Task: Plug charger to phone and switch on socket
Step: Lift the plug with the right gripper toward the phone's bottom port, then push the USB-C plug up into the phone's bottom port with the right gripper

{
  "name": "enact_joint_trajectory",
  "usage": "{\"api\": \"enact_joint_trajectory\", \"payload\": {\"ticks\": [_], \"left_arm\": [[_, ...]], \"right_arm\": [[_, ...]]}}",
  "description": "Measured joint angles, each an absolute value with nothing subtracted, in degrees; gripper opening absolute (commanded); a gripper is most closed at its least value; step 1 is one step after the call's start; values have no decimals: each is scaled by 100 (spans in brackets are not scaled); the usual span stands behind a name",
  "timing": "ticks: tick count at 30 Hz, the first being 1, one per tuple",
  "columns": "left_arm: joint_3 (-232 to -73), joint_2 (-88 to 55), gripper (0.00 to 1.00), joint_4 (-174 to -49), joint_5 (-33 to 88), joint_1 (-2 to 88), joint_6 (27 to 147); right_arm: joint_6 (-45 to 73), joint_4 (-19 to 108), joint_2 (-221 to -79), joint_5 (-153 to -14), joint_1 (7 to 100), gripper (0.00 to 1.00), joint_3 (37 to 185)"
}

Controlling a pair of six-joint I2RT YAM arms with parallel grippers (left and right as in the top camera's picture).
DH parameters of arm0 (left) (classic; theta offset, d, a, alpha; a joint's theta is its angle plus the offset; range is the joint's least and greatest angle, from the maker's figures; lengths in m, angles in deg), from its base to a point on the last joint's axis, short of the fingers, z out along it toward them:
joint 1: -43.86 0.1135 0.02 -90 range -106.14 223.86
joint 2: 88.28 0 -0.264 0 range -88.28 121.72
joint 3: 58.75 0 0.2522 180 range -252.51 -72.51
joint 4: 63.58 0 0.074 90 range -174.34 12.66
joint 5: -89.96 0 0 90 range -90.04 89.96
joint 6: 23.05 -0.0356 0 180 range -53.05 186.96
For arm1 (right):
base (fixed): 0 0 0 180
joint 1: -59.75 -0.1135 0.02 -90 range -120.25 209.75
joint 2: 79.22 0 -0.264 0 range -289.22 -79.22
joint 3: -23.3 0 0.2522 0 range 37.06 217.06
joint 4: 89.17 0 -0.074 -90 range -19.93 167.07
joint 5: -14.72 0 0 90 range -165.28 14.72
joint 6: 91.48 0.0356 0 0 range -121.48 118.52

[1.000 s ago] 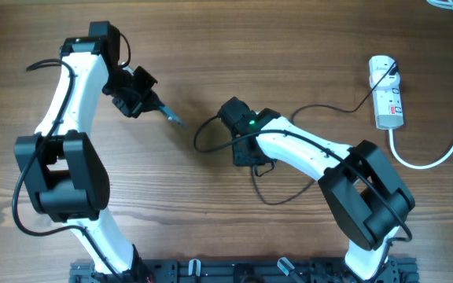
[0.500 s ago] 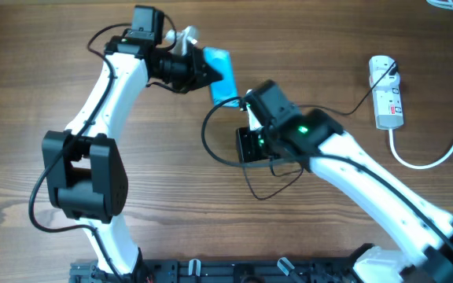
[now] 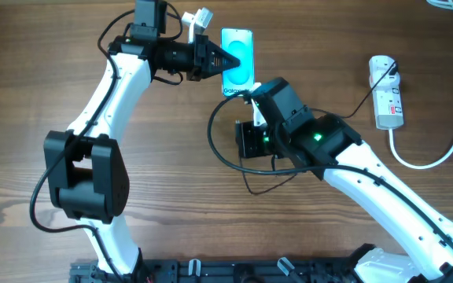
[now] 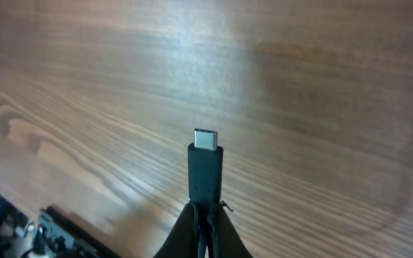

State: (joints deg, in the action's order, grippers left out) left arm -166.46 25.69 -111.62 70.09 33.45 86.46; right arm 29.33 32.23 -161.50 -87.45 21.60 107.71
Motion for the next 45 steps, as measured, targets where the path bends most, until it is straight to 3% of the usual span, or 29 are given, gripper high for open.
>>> {"api": "enact_joint_trajectory", "payload": {"ticks": [17,45], "left_arm": [[-16646,2569,4,-11339,7042,3329,8222],[-16646,2569,4,-11400,7125,3163,7918]], "right_arm": [[2996,3604,-16150,-8036,2182,4,10771],[3084,3754,-16266,-8080,2285,4,10771]]}}
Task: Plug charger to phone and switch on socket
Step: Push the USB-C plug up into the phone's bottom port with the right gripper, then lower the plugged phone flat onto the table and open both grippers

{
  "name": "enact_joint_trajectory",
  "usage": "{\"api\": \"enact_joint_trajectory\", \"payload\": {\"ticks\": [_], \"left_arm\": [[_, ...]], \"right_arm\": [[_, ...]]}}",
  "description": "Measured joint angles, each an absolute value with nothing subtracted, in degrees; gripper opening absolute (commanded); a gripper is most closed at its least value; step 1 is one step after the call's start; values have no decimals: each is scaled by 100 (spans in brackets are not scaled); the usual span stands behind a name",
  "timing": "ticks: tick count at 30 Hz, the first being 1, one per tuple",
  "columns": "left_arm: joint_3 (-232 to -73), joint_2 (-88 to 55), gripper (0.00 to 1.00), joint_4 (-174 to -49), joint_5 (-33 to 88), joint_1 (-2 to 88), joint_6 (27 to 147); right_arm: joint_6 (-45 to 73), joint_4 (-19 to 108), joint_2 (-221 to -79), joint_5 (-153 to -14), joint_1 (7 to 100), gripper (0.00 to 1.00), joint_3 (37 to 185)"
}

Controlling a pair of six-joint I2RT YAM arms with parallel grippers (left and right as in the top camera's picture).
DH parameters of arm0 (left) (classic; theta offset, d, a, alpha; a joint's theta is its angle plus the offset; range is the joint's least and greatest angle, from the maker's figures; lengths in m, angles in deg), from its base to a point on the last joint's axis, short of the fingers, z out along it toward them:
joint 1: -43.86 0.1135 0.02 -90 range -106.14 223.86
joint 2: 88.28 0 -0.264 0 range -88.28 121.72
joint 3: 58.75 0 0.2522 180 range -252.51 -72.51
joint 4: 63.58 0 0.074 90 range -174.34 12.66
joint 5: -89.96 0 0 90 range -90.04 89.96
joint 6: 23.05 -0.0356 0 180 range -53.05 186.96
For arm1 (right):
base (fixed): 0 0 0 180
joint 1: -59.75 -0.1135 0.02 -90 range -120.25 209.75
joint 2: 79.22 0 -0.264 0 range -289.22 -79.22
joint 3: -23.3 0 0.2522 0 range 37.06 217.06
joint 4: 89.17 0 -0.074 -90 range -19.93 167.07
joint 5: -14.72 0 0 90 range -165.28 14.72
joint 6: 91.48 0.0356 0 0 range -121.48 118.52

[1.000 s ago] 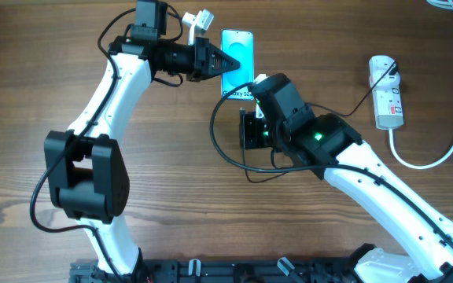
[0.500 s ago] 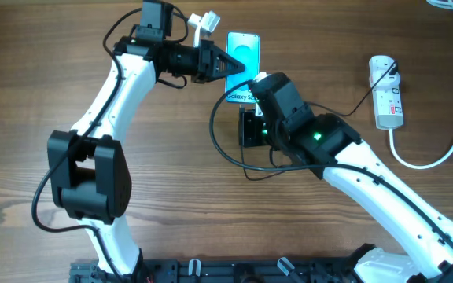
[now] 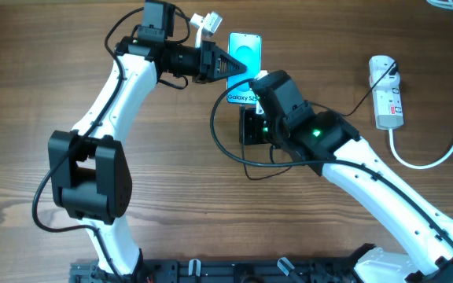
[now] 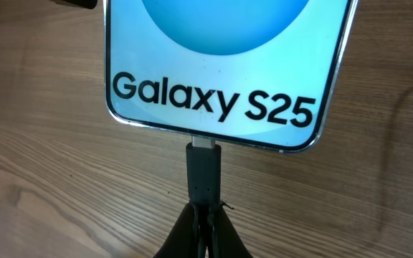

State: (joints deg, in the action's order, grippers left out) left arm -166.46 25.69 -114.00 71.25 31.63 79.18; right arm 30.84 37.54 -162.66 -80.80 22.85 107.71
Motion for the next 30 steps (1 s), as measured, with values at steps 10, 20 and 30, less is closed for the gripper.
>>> {"api": "enact_joint_trajectory", "payload": {"ticks": [10,20,30], "left_arm": [[-16652,2569,4,-11464,7120,3209,7918],[-16731,2567,4,-11494,7098,3279,7918],[-16722,2563,4,-12143,5249,3163,8015]], "right_arm": [[3079,3940,-16266,-8137,2283,4,10771],[2819,4181,-16270,-8063,2283,28,10769],[2710,4161,-16279,-8098,2370,100,10782]]}}
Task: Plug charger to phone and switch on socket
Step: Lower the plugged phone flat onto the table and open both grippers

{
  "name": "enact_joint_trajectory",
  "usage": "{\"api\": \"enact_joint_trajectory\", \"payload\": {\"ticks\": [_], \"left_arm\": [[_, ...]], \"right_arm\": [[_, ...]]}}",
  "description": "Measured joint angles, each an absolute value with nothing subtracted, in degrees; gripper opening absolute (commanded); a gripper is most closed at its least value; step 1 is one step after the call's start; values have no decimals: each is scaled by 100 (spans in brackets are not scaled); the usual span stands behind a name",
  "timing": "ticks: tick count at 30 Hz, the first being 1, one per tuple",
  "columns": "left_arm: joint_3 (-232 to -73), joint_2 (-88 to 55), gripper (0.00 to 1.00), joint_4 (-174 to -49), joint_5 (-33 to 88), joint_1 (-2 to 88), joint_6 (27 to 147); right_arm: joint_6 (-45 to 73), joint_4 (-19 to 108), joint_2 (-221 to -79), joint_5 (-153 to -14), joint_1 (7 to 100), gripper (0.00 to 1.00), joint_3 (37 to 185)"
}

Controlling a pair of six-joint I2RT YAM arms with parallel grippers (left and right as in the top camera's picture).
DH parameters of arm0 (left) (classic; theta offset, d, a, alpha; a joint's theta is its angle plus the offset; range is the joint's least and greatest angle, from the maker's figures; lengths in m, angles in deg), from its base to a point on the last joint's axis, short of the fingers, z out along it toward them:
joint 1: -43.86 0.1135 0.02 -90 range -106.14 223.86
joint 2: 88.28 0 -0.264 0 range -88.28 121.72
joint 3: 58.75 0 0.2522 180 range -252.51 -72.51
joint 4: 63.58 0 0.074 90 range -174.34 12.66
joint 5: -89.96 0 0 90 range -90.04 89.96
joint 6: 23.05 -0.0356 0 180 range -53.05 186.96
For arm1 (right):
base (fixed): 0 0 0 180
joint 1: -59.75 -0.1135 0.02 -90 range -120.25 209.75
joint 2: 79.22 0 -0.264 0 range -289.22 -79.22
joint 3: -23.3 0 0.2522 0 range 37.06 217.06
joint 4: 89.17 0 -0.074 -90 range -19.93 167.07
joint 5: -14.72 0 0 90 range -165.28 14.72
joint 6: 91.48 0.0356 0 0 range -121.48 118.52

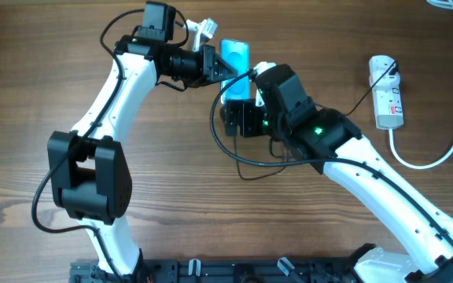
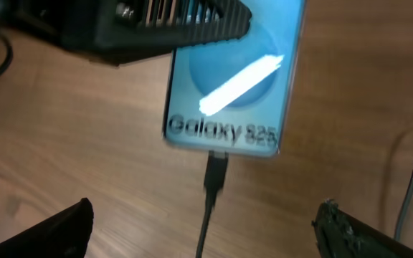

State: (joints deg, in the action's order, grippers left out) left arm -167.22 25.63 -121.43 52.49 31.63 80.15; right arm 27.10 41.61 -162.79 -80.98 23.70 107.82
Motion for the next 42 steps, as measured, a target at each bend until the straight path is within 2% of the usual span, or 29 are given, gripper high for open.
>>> {"api": "enact_joint_trajectory", "payload": {"ticks": [3,6,20,22,24,26,31,36,37,38,39,40,42], "left_arm": [[-16716,2569,4,-12755,4163,3157,8058],[-16637,2703,4,-12994,3741,3135,8034],[-16274,3653,4,-12832,3603,2547,8008],[-16274,3656,17,-12825,3588,2499,8004],[-16274,3656,22,-12812,3514,2488,7964],[-16274,3664,33,-12834,3254,2484,7971],[-16274,3664,45,-12965,2668,2484,7969],[-16276,3664,50,-13136,1962,2484,7971],[-16290,3664,54,-13164,1870,2484,7973],[-16300,3664,65,-13181,1805,2479,7995],[-16316,3664,90,-13208,1715,2470,8063],[-16329,3656,100,-13230,1610,2466,8078],[-16377,3603,100,-13413,1335,2470,8144]], "right_arm": [[2931,3619,-16279,-8152,2370,100,10787],[3302,3153,-16279,-7851,2370,100,10793],[3689,2775,-16356,-7628,2370,100,10793],[3691,2731,-16356,-7628,2370,100,10793],[3691,2677,-16356,-7628,2370,100,10793],[3691,2633,-16356,-7628,2370,100,10793],[3691,2583,-16356,-7628,2370,100,10793],[3689,2537,-16356,-7626,2370,100,10793],[3689,2476,-16356,-7610,2370,100,10793],[3691,2371,-16356,-7536,2370,100,10793],[3691,2307,-16356,-7466,2370,100,10793],[3691,2262,-16356,-7387,2377,100,10793],[3691,2154,-16356,-7298,2449,100,10793]]}}
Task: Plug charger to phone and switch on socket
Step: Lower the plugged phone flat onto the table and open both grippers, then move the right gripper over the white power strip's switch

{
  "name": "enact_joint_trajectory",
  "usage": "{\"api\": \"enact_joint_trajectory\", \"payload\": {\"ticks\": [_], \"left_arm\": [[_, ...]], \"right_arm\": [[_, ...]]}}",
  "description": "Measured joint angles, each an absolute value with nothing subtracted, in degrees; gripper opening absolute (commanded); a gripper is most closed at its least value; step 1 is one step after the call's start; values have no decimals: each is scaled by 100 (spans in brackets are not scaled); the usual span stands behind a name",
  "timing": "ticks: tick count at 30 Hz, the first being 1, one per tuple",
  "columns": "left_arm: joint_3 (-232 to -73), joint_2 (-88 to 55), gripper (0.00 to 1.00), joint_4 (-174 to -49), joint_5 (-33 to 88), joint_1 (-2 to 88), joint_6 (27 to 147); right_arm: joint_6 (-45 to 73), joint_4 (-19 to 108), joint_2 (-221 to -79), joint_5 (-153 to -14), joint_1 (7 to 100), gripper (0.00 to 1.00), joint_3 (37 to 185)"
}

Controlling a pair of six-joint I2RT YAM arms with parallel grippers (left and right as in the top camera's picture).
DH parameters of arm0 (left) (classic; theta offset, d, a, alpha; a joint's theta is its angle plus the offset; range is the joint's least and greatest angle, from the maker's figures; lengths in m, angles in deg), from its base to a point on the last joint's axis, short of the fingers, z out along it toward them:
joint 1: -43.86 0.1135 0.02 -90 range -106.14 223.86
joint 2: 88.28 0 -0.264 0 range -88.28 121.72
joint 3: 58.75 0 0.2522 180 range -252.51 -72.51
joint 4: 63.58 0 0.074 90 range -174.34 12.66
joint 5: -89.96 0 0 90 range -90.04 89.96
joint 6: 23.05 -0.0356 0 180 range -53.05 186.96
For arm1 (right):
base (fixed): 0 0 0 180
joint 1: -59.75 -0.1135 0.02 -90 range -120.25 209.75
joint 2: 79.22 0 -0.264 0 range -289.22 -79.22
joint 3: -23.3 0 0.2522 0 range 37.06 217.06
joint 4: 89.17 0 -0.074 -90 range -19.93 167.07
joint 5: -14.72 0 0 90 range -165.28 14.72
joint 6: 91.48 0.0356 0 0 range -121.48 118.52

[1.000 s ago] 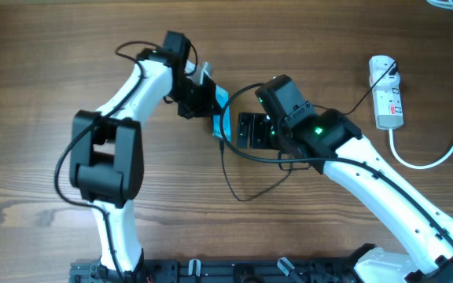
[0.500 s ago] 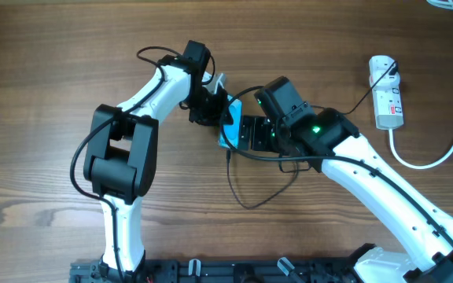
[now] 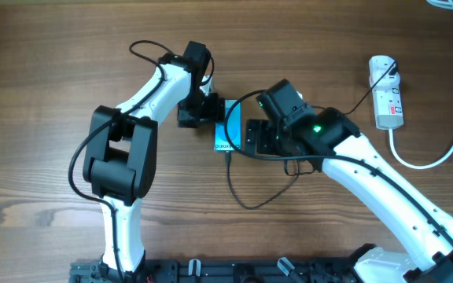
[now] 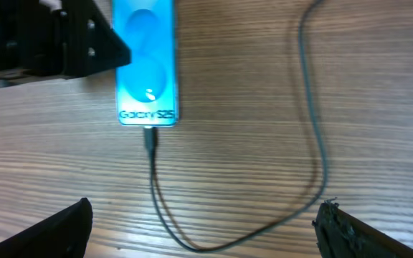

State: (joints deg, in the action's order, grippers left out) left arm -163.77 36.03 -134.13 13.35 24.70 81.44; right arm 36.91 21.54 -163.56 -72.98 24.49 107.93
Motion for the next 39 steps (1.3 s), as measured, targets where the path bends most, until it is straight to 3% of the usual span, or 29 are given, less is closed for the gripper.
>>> {"api": "enact_joint_trajectory", "payload": {"ticks": [4,8,14,21,26,39], "left_arm": [[-16425,3365,100,-13839,742,2529,8399],[-16663,2224,100,-13914,500,2606,8620],[-16980,-394,100,-13798,321,2669,8747],[-16985,-1024,100,-13824,279,2667,8747],[-16985,-1068,100,-13824,279,2667,8749],[-16982,-1068,100,-13842,279,2667,8749]], "right_arm": [[3659,2071,-16356,-7215,2886,100,10800],[3401,1588,-16362,-6957,3439,100,11093],[3289,1824,-16367,-6074,5485,100,11501],[3224,2856,-16660,-5558,7170,100,11512],[3195,3499,-17265,-5510,7751,100,11521],[2135,4906,-18826,-6050,8005,100,11525]]}}
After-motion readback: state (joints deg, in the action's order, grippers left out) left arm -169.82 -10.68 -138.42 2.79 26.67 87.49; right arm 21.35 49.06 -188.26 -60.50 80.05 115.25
